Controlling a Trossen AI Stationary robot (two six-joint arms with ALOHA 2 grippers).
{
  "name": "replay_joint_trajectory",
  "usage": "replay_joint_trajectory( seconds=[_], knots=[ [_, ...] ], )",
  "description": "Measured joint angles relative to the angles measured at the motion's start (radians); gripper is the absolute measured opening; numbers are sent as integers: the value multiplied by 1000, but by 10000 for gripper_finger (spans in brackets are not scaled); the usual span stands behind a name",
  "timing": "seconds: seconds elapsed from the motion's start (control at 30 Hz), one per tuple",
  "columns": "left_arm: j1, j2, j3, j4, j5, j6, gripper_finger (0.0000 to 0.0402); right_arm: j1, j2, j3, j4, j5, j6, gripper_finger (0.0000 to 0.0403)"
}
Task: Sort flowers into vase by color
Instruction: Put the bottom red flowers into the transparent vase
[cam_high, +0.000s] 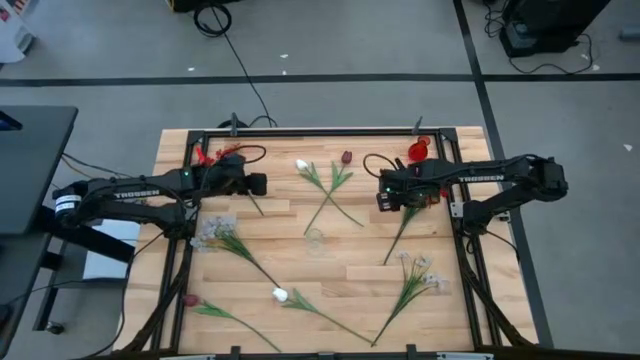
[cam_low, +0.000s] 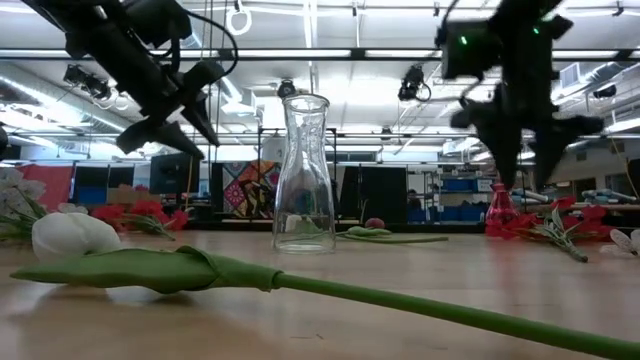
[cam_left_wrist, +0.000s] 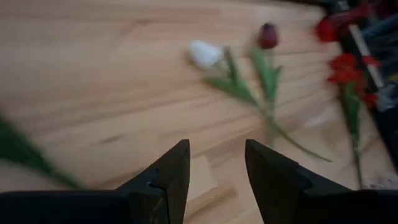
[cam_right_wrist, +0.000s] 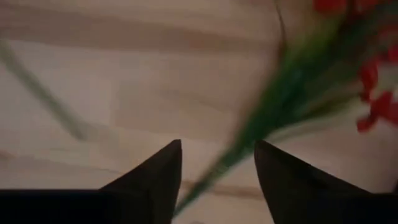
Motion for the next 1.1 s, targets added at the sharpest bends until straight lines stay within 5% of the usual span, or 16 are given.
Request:
replay_joint_trajectory(
  seconds=[0.23, 0.7, 1.1],
  knots=[
    [6, 0, 0, 15, 0, 46, 160, 5, -31, -163, 78, -113, 188, 243],
    [8, 0, 0, 15, 0, 122, 160, -1, -49, -325, 333, 1, 561, 241],
    [61, 0, 0, 47, 56, 224, 160, 6, -47, -334, 301, 24, 584, 130]
  ],
)
